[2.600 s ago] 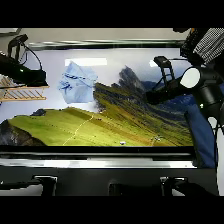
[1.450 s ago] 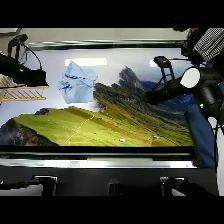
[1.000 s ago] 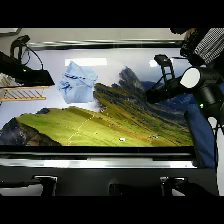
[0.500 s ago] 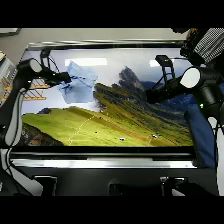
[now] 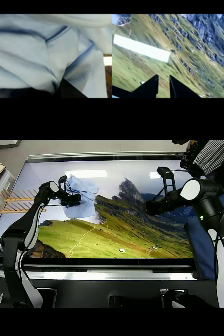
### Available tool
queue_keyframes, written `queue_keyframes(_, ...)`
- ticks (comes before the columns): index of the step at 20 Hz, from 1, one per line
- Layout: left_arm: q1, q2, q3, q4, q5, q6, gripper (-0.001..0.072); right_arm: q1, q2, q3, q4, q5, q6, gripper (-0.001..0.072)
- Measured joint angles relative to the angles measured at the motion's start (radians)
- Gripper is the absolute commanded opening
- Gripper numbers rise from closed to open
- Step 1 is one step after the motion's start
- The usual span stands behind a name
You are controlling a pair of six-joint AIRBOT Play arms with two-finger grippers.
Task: Fold the clothes and pants, and hang the long-sleeved shirts on hangers.
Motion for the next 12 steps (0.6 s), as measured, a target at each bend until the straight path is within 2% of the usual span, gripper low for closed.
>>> queue_keyframes(3, -0.032, 0.029, 0.008, -0.061, -0.175, 0.023, 0.0015, 0.000, 0.007, 0.000, -0.017, 0.041, 0.039, 0.0205)
queue_keyframes(6, -0.133, 0.102, 0.011, -0.110, -0.275, 0.023, 0.0015, 0.000, 0.040, 0.000, -0.064, 0.113, 0.058, 0.0205)
queue_keyframes(12, -0.451, 0.182, 0.011, -0.142, -0.296, -0.109, 0.0016, 0.000, 0.177, 0.000, -0.218, 0.246, 0.029, 0.0203)
